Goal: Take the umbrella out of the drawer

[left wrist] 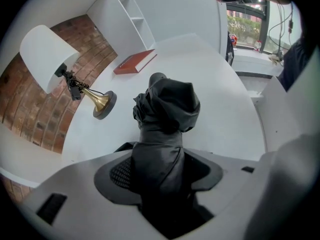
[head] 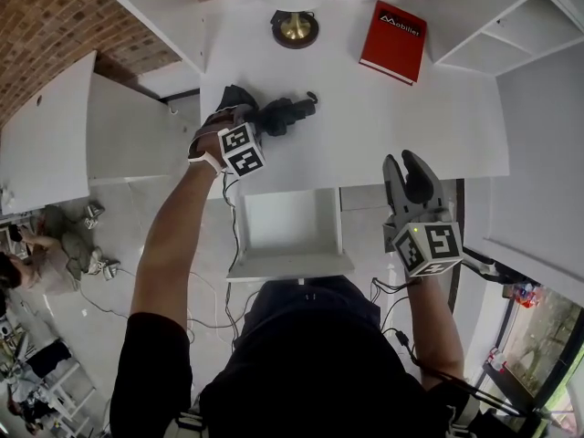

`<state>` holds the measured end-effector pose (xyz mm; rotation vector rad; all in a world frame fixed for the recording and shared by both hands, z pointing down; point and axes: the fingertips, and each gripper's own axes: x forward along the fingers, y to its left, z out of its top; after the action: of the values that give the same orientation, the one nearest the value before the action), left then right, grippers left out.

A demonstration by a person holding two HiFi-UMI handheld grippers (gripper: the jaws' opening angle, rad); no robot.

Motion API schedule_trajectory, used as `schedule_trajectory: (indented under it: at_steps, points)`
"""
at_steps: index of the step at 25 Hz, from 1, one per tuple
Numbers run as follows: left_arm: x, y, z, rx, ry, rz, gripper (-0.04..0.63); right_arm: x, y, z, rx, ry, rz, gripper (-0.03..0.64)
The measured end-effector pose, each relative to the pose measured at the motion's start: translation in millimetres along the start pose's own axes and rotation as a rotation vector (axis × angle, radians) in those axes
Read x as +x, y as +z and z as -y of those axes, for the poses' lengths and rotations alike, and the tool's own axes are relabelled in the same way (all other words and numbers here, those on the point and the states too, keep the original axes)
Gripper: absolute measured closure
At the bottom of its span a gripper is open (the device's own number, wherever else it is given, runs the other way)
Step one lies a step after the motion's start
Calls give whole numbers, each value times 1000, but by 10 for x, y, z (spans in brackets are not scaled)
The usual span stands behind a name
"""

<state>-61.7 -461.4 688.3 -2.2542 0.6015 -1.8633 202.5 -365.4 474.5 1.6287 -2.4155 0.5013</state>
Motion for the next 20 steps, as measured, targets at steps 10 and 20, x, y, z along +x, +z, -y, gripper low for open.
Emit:
schedule_trajectory:
  at_steps: [10,20]
  points:
    - [112,-1,-11,14,-25,-4,331,3,-38,-8,-2,-12,-2,486]
    - [-362,-24,-79,-36,155,78,311,-138,157,-298,-28,-11,46,487]
